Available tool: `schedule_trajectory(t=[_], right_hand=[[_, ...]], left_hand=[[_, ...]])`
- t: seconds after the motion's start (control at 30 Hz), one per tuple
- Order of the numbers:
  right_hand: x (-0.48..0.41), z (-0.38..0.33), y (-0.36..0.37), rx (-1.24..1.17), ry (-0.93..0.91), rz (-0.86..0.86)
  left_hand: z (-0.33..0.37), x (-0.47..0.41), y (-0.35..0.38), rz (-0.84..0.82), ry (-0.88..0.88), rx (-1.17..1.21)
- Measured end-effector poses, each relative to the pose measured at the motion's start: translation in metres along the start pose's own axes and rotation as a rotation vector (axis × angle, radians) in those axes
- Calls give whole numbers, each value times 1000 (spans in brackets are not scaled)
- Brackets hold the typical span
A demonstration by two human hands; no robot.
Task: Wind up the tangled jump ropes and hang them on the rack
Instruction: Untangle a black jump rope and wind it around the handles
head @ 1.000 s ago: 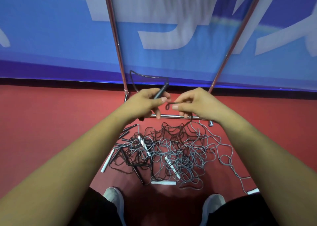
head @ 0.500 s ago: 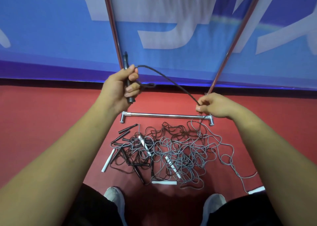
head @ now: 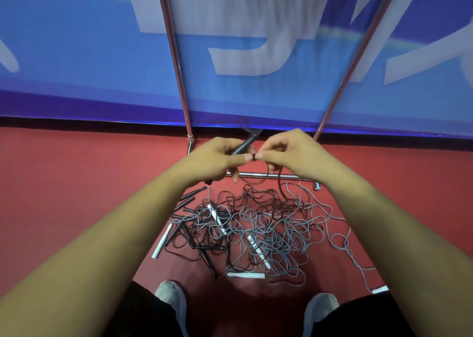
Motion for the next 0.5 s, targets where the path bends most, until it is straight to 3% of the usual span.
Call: schedule_trajectory(t=[0.1, 0.2, 0.3, 0.43, 0.5], right_hand=[[-2, -5, -8, -22, -36, 40], [-3, 12, -11, 71, -23, -43], [2, 50, -20, 272, 107, -145], [19, 113, -44, 407, 382, -201], [23, 124, -54, 385, 427, -154]], left_hand=[[8, 2, -2, 6, 44, 42], [13, 1, -25, 131, 73, 431], [11, 7, -61, 289, 125, 694], [-9, 17, -98, 421, 105, 767], [-22, 21, -110, 522, 53, 703]])
Point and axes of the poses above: each hand's wrist, its own x-axis away from the middle knuckle, its own y-axis out of the palm, z = x × y, the point moved 10 cm from there along -x, towards the middle knuckle, and after that the axes turned 2 degrees about -y, right-handed, at the moved point
